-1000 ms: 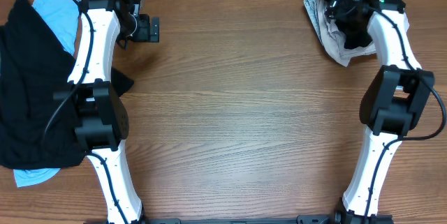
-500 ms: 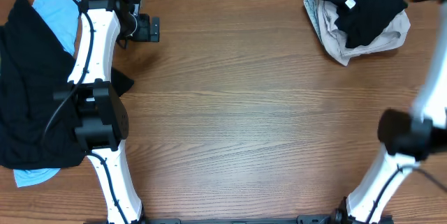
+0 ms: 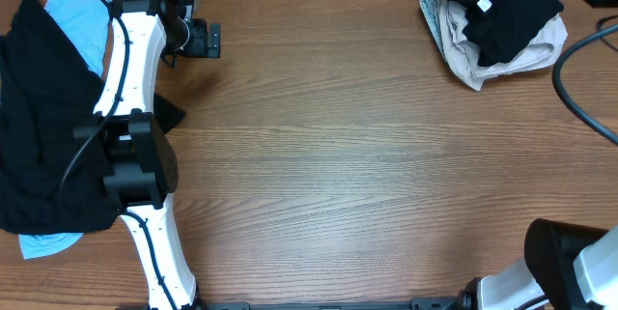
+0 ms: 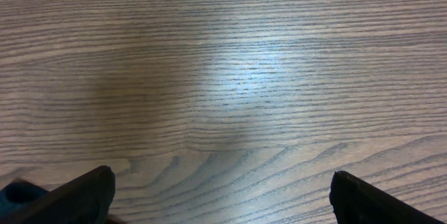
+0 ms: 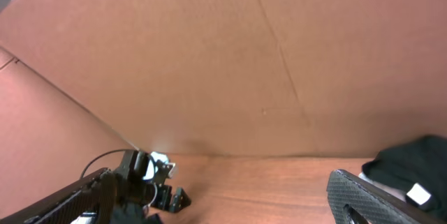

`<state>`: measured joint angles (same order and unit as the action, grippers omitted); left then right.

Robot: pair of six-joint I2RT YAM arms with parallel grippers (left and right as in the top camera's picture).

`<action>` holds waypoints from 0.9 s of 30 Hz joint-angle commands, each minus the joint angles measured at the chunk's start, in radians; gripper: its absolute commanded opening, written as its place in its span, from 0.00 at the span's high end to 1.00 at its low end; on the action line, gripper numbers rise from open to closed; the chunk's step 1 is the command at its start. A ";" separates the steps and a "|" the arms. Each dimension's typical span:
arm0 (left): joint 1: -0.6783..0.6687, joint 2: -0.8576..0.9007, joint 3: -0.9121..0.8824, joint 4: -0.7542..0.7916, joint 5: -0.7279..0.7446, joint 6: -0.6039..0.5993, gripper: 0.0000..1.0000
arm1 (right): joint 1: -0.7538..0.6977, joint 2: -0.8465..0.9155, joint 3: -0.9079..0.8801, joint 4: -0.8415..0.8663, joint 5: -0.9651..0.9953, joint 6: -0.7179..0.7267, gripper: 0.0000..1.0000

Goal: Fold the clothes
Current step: 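Open the right gripper and withdraw it down toward its base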

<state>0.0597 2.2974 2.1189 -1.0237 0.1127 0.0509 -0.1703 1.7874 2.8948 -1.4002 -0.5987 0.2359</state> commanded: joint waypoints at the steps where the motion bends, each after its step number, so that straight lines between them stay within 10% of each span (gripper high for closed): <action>1: 0.005 -0.008 0.002 0.003 0.011 -0.014 0.00 | -0.003 0.021 -0.013 -0.006 -0.024 0.004 0.00; 17: 0.005 -0.008 0.002 0.004 0.011 -0.014 0.00 | 0.142 -0.129 -0.067 -0.138 0.684 -0.002 0.00; 27: 0.005 -0.008 0.002 0.003 0.011 -0.014 0.00 | 0.142 -0.491 -0.774 0.291 0.684 -0.003 0.00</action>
<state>0.0597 2.2974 2.1189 -1.0237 0.1127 0.0505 -0.0311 1.3849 2.3383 -1.1904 0.0643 0.2344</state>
